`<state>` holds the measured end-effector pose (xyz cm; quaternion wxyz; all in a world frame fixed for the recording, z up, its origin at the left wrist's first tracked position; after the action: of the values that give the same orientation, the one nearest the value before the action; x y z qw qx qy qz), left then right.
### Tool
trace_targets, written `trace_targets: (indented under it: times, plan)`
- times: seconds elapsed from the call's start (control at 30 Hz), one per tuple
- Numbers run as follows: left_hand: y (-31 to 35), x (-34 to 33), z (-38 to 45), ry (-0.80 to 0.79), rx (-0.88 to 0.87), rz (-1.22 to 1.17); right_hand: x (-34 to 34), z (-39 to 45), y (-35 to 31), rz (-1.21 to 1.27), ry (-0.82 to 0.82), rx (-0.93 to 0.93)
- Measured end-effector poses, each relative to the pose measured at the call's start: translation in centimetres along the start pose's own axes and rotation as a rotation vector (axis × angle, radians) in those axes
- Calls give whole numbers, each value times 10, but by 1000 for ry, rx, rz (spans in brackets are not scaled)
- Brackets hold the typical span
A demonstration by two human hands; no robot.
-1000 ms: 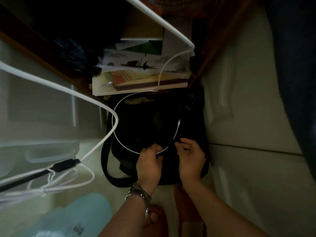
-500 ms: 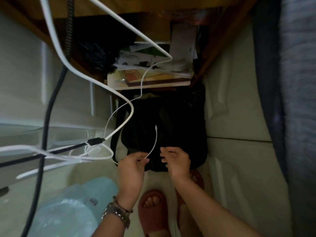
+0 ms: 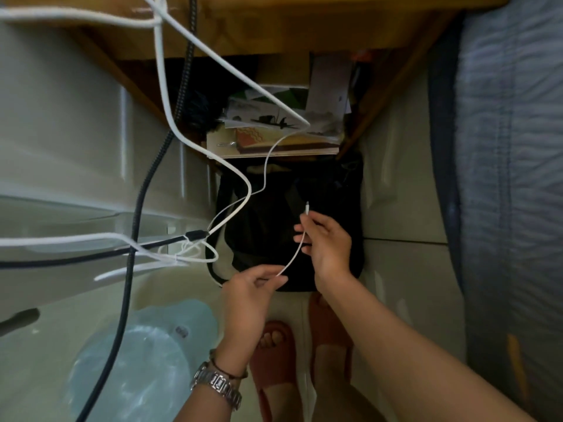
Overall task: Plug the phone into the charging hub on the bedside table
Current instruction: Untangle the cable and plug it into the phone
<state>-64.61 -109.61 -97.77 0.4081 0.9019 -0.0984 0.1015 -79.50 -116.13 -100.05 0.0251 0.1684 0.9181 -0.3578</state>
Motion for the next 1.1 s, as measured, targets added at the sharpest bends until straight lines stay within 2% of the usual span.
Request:
trace_targets:
  times: [0.3,0.5,0.63,0.87,1.1]
  plan:
    - [69,4,-58,0,-12,-11,1,-85,-82,113,80,195]
    - [152,26,-118,73,-38,-85,-6,-157,-157,83,30,253]
    - [226,43,-136,114,-137,-140,-15,-188,-203,52,0,264]
    - [351,81,-111,186,-341,-69,-35,-189,-257,23,-24,215]
    - [404,90,-35,201,-413,47,-49,-155,-261,38,-41,131]
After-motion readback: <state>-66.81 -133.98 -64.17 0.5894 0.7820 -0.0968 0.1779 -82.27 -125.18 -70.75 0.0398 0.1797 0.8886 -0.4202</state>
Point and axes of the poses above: each hand's wrist, its own z-axis towards the middle knuckle, its own x-axis out of the back of the hand, y = z × x, the point moved 7 cm from there along z, towards the middle knuckle, and after that the axes turned 11 degrees about -y, right-handed, at the moved point
